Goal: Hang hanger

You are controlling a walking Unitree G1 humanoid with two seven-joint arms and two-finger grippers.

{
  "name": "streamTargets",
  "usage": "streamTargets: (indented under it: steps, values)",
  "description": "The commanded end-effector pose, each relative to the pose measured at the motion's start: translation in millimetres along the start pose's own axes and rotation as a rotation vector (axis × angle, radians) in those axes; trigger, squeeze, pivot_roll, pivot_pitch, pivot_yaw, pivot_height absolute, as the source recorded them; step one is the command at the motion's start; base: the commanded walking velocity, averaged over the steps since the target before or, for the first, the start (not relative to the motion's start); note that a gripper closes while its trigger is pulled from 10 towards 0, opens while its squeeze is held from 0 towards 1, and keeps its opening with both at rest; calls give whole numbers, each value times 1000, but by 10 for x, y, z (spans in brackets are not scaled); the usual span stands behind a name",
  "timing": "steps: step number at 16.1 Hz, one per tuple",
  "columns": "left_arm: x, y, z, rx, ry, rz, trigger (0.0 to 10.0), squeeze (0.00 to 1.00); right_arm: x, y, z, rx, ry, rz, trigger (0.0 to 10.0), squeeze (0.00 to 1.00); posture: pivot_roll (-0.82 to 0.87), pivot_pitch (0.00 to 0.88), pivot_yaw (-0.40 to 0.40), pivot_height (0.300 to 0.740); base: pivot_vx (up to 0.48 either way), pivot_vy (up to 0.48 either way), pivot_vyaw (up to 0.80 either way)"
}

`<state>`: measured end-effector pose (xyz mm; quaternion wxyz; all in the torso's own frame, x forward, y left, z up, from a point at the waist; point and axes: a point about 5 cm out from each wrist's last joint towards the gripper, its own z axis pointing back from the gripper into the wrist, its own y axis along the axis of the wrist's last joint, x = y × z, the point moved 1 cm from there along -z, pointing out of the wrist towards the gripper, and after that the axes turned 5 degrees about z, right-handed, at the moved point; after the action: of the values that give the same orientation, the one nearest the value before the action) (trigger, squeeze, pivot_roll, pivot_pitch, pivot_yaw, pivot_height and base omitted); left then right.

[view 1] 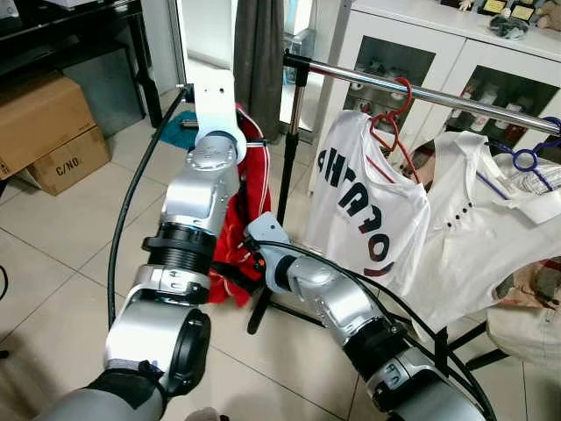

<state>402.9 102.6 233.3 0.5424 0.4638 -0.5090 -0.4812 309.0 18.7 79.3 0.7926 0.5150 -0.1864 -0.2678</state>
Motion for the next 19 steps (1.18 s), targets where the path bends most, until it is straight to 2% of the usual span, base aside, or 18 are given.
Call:
streamTargets:
  steps: [1,5,6,7,9,14,19]
  values:
    - [160,231,29,64,-32,14,0,0,50,-4,5,9,-36,-1,10000,0,-13,0,-46,740,0,0,0]
    - [377,267,146,56,-101,52,0,0,304,77,35,45,-219,-90,10000,0,-9,0,-49,740,0,0,0]
    - [383,267,152,55,-103,52,0,0,314,76,36,44,-225,-90,10000,0,-9,0,-49,740,0,0,0]
    - [406,288,184,56,-116,47,0,0,399,14,50,-4,-296,-71,10000,0,-5,0,-51,740,0,0,0]
    - [413,360,219,60,-131,63,0,0,487,-26,77,-22,-354,-81,10000,0,-1,0,-53,740,0,0,0]
    - [357,405,222,63,-108,50,0,0,495,44,68,11,-336,-35,10000,0,-1,0,-50,740,0,0,0]
    - [457,486,278,45,-142,105,0,0,593,-61,90,-71,-439,31,10000,0,9,0,-48,740,0,0,0]
